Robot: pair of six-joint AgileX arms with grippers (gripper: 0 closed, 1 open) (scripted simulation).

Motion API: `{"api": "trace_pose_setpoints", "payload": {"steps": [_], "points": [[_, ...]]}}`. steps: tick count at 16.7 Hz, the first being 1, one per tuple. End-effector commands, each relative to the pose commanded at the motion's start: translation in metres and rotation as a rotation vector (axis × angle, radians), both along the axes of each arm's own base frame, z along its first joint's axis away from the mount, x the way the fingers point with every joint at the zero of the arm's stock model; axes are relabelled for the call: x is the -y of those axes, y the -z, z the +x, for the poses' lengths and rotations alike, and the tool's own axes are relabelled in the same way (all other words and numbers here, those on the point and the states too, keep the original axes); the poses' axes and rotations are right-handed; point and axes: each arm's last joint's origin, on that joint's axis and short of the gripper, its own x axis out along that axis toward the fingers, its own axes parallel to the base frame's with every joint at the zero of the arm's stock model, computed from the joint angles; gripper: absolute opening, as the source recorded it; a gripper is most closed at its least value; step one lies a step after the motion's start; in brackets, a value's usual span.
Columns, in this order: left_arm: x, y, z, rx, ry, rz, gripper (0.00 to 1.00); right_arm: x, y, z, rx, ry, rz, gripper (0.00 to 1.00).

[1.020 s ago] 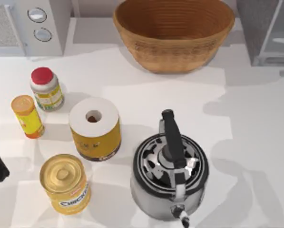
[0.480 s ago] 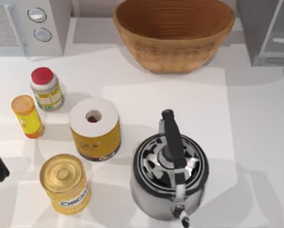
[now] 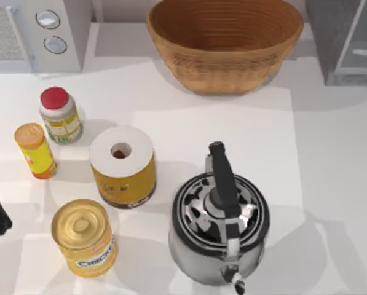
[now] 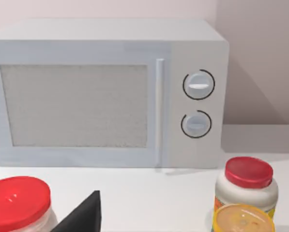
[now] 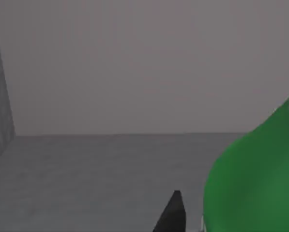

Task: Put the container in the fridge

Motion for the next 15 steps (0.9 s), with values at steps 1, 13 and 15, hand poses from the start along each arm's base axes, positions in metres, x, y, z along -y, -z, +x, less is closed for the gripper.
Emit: {"api": "trace_pose_setpoints", "payload": {"steps": [1, 13, 15], "points": [[0.0, 0.0, 0.0, 0.0, 0.0, 0.0, 1.0, 0.002, -0.001, 0.009, 0.006, 0.003, -0.004, 0.01], [0.0, 0.0, 0.0, 0.0, 0.0, 0.0, 1.0, -0.004, -0.004, 0.072, 0.009, -0.014, -0.009, 0.01], [0.0, 0.0, 0.0, 0.0, 0.0, 0.0, 1.0, -0.004, -0.004, 0.072, 0.009, -0.014, -0.009, 0.08]]}}
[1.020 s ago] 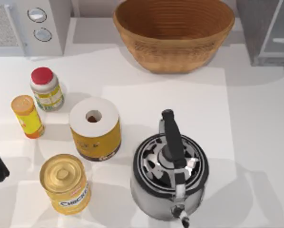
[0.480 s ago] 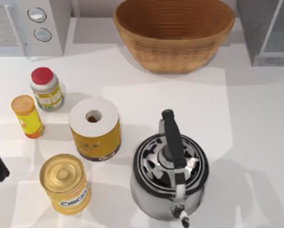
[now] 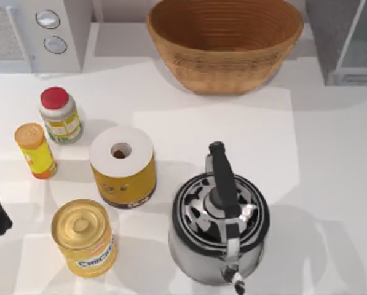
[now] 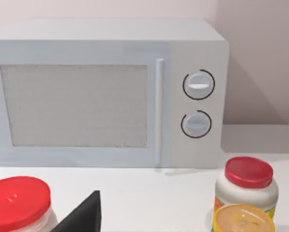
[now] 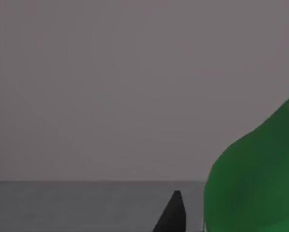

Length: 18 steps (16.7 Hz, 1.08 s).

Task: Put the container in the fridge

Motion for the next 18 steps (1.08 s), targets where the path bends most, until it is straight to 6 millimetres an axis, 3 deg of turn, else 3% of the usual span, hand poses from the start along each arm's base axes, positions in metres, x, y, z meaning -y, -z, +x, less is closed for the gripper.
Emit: {"api": "trace_pose_setpoints", "payload": {"steps": [12, 18], "points": [[0.0, 0.0, 0.0, 0.0, 0.0, 0.0, 1.0, 0.0, 0.0, 0.0, 0.0, 0.0, 0.0, 0.98], [0.0, 0.0, 0.0, 0.0, 0.0, 0.0, 1.0, 0.0, 0.0, 0.0, 0.0, 0.0, 0.0, 1.0]]}}
